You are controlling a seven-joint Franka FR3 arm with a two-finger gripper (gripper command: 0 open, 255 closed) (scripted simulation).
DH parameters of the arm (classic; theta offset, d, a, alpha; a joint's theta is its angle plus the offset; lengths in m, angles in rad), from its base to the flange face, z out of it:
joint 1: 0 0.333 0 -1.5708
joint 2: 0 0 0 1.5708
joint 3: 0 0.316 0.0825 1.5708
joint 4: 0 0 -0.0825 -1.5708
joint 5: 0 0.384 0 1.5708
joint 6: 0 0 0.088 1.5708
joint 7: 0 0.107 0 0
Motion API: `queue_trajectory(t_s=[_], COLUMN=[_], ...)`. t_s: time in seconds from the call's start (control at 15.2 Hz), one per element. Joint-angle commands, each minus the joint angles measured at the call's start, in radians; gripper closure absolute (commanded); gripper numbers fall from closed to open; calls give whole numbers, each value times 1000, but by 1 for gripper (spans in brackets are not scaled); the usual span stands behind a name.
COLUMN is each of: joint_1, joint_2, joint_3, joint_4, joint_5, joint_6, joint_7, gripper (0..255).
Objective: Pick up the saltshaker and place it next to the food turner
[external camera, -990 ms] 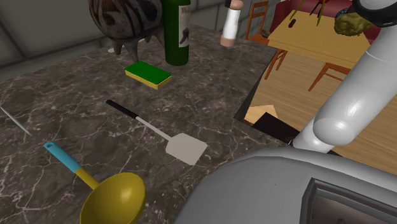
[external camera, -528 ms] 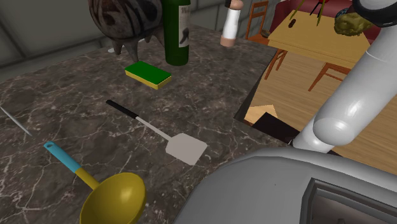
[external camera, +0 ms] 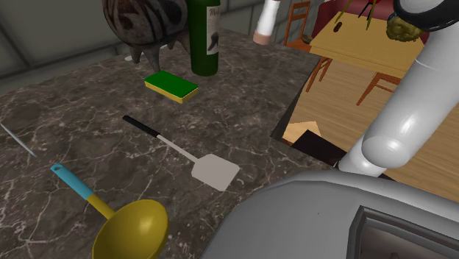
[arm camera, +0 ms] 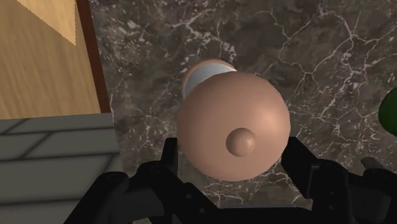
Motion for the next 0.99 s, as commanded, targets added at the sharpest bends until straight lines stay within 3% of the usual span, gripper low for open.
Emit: queue_trajectory(t_s=[0.0,0.46,0.66,0.92], joint_1=[-4,-28,34,90], joint_2=[26,156,11,-125], joint_3=[-2,-9,16,62], joint_4=[67,365,156,-20], joint_5=[5,33,-1,-27], joint_6=[-41,-211,-144,-100], joint_7=[-3,-7,56,146], gripper=[255,255,255,255])
